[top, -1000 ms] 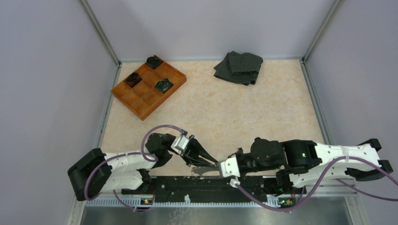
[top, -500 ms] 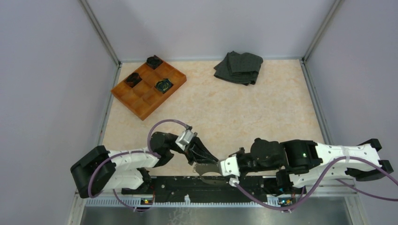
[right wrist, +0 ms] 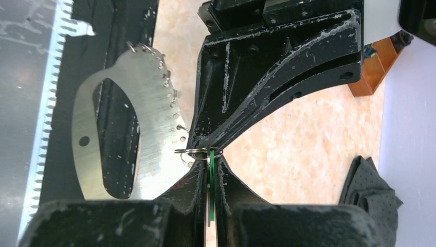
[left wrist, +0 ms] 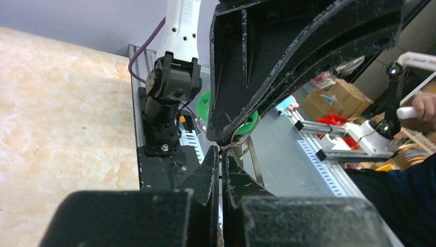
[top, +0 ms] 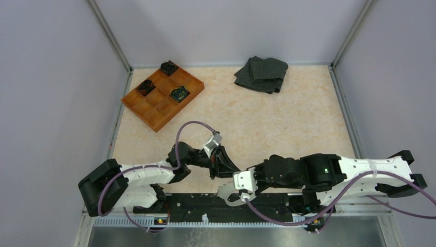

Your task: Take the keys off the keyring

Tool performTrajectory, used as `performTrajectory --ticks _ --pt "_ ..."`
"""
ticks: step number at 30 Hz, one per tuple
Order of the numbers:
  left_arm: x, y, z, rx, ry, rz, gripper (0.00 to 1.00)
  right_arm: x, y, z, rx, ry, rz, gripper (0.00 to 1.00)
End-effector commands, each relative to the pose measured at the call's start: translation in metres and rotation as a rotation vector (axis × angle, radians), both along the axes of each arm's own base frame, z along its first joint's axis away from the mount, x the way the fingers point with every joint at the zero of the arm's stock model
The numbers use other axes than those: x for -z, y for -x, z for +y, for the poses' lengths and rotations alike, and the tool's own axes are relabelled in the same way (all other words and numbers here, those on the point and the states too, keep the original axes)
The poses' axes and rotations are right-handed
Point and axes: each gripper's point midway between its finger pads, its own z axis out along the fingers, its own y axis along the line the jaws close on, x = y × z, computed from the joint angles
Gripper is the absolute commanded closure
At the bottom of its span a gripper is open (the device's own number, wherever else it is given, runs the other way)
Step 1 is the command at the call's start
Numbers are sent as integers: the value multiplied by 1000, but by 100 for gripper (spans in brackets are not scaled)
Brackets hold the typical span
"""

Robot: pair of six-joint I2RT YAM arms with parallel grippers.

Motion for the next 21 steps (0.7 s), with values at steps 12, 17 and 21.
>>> performTrajectory --ticks 12,17,21 --pt "3 -16 -5 -40 -47 338 100 -11 -21 -9 93 59 -111 100" --pt "11 -19 -8 -28 -77 369 100 -14 -22 -8 87 57 -140 100" --pt "21 -24 -9 -28 -117 398 100 -18 -21 -5 63 51 -161 100"
